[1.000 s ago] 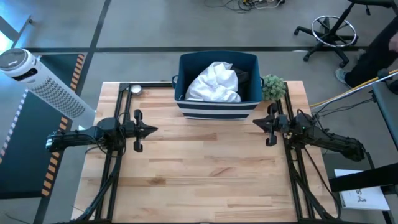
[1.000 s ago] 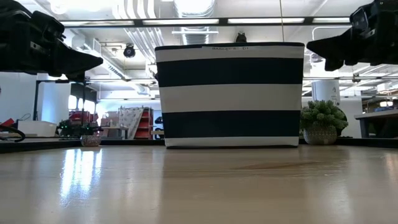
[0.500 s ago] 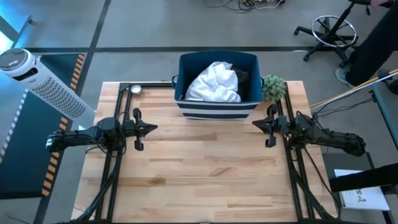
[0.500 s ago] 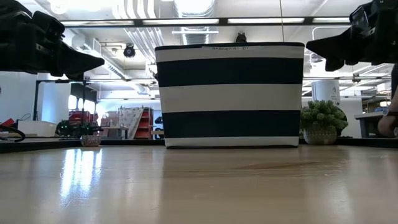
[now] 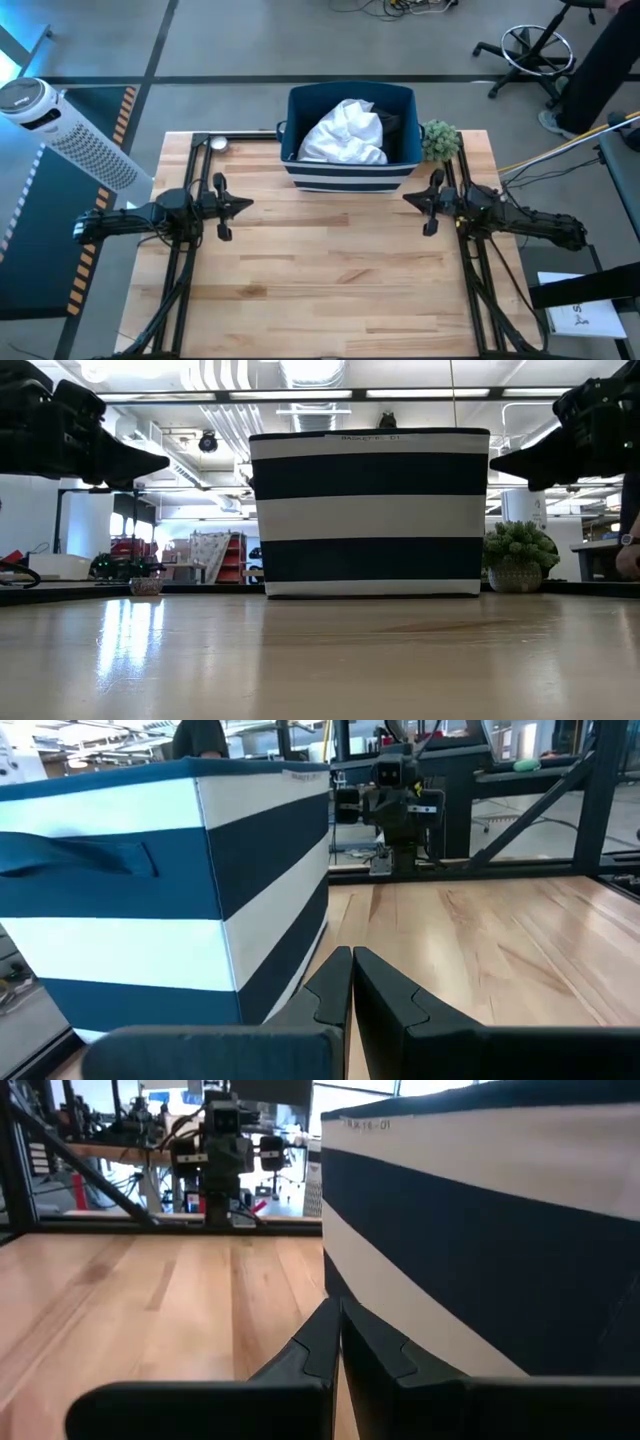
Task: Sort clothes
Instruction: Return to Home Position
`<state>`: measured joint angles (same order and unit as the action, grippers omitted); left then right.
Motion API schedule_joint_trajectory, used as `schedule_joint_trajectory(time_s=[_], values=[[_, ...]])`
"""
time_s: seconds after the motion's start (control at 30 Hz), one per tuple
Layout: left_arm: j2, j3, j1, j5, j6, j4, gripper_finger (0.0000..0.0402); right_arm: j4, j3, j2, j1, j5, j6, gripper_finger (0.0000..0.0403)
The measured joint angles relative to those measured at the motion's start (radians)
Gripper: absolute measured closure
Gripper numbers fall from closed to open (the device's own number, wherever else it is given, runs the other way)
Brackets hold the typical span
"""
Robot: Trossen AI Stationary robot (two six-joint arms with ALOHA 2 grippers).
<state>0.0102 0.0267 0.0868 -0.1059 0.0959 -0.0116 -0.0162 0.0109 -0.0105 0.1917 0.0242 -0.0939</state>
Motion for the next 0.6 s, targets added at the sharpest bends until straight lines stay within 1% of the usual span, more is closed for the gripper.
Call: schedule_joint_trajectory(time_s=[0.37, 0.6], values=[[0.011, -0.001, 0.0, 0.0, 0.008, 0.002, 0.0402, 0.002, 0.0, -0.006, 0.0, 0.0, 0.006, 0.0403], [-0.01, -0.002, 0.0, 0.01, 0.025, 0.005, 0.0402, 0.003, 0.0, -0.006, 0.0, 0.0, 0.005, 0.0403]])
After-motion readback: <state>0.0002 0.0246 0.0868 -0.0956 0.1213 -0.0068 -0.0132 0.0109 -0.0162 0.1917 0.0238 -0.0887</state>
